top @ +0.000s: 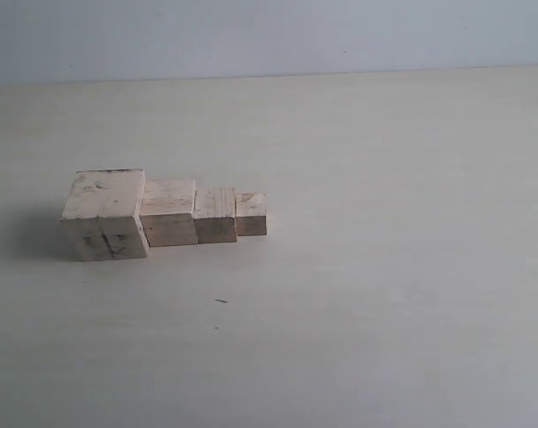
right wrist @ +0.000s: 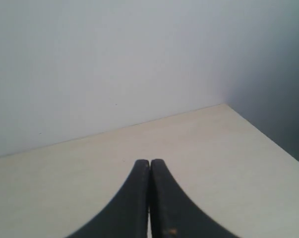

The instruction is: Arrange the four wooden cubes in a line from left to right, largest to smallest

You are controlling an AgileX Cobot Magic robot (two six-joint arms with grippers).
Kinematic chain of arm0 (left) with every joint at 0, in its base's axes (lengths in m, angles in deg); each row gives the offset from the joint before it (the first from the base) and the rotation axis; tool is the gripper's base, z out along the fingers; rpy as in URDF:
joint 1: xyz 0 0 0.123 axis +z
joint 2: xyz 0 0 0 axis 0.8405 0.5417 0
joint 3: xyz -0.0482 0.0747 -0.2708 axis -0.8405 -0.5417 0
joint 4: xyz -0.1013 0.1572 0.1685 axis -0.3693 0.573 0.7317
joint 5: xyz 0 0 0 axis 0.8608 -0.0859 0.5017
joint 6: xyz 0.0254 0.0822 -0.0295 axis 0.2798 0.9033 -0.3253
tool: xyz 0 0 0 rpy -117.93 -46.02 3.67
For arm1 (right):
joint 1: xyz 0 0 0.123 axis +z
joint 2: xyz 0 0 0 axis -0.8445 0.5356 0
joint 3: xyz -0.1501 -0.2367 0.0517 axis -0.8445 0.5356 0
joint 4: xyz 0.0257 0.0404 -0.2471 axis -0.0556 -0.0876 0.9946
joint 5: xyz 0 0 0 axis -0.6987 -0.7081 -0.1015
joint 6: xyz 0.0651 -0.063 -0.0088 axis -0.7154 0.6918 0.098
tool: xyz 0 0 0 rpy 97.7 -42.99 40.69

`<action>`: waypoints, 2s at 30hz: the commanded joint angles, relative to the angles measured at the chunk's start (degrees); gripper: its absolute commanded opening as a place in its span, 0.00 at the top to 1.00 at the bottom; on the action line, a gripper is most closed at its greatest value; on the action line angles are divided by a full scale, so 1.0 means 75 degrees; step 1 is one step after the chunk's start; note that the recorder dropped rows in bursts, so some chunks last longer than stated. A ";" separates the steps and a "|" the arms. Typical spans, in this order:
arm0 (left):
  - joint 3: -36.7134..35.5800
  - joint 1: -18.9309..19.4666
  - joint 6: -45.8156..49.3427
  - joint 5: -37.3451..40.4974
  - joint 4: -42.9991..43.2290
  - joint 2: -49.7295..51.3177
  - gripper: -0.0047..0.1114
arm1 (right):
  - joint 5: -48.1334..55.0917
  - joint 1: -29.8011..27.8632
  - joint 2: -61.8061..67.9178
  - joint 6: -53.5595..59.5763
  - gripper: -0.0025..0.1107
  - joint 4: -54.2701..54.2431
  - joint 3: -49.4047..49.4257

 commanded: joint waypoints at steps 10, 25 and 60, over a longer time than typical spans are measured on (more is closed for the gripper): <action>-0.0029 -0.0044 0.0032 -0.0039 -0.0016 -0.0045 0.96 | -0.0491 -0.0128 -0.2833 0.0651 0.98 -0.0547 0.1516; -0.0029 -0.0044 0.0032 -0.0039 -0.0016 -0.0045 0.96 | -0.0459 -0.0128 -0.3681 0.4507 0.98 -0.4361 0.3006; -0.0029 -0.0044 0.0032 -0.0039 -0.0016 -0.0045 0.96 | 0.1003 -0.0128 -0.3738 0.4598 0.98 -0.4361 0.3006</action>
